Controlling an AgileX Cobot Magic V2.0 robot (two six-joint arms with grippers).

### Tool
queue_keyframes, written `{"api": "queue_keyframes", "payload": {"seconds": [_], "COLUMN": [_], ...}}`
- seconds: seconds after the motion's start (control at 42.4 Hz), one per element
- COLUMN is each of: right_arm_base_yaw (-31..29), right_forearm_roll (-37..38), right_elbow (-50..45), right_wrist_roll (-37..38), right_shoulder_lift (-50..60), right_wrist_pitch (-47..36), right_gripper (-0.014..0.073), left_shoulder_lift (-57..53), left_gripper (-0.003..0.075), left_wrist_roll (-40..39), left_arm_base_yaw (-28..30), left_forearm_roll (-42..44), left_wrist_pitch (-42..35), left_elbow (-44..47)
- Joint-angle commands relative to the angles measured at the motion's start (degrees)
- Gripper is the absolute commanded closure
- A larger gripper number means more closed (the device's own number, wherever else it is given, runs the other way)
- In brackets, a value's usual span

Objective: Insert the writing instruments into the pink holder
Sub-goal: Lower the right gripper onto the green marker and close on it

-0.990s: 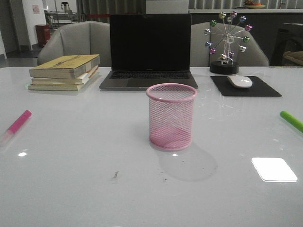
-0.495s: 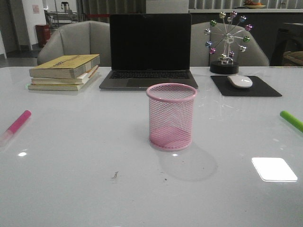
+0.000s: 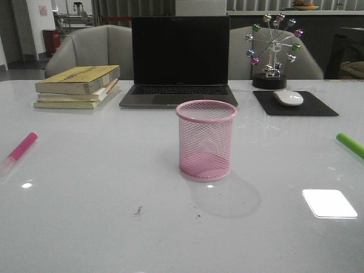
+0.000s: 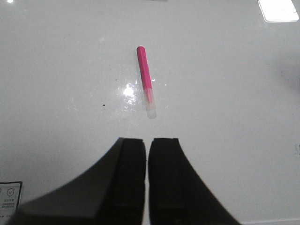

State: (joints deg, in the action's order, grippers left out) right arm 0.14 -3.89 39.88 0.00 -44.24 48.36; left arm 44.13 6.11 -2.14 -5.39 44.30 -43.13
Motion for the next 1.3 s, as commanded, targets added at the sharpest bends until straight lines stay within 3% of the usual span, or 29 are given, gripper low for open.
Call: {"api": "queue_keyframes", "payload": {"seconds": [0.0,0.071,0.141,0.377,0.565,0.919,1.272], "right_arm_base_yaw": [-0.06,-0.14,-0.81,-6.37,-6.26,-6.14,-5.20], "right_forearm_roll": [0.28,0.53,0.72,0.72,0.72,0.72,0.77], "right_elbow": [1.58,1.58,1.77,8.63,17.49,35.84,52.43], "right_wrist_roll": [-0.41,-0.41,-0.41,-0.41,-2.68,-3.73,-5.38], "right_shoulder_lift": [-2.57,-5.02,-7.78,-22.74,-35.36,-56.59,-72.44], "right_wrist_pitch": [-3.57,-4.96,-6.83,-8.39,-8.42,-7.03,0.18], "right_gripper": [0.0203,0.0087,0.0053,0.0053,0.0054,0.0054,0.0054], "left_shoulder_lift": [0.24,0.24,0.24,0.24,0.24,0.24,0.24], "left_gripper": [0.0328,0.0207,0.0165,0.0183,0.0193,0.0193,0.0193], "left_wrist_roll": [1.56,4.11,6.10,7.12,7.12,7.12,7.12], "left_arm_base_yaw": [-0.65,-2.70,-6.47,-21.70,-29.24,-31.19,-31.19], "left_forearm_roll": [-2.43,-4.80,-6.63,-7.37,-7.46,-7.46,-7.46], "left_wrist_pitch": [-4.37,-4.99,-5.90,-6.17,-6.51,-6.86,-6.86], "left_elbow": [-1.72,-1.72,-1.33,0.18,0.27,0.27,0.27]}}
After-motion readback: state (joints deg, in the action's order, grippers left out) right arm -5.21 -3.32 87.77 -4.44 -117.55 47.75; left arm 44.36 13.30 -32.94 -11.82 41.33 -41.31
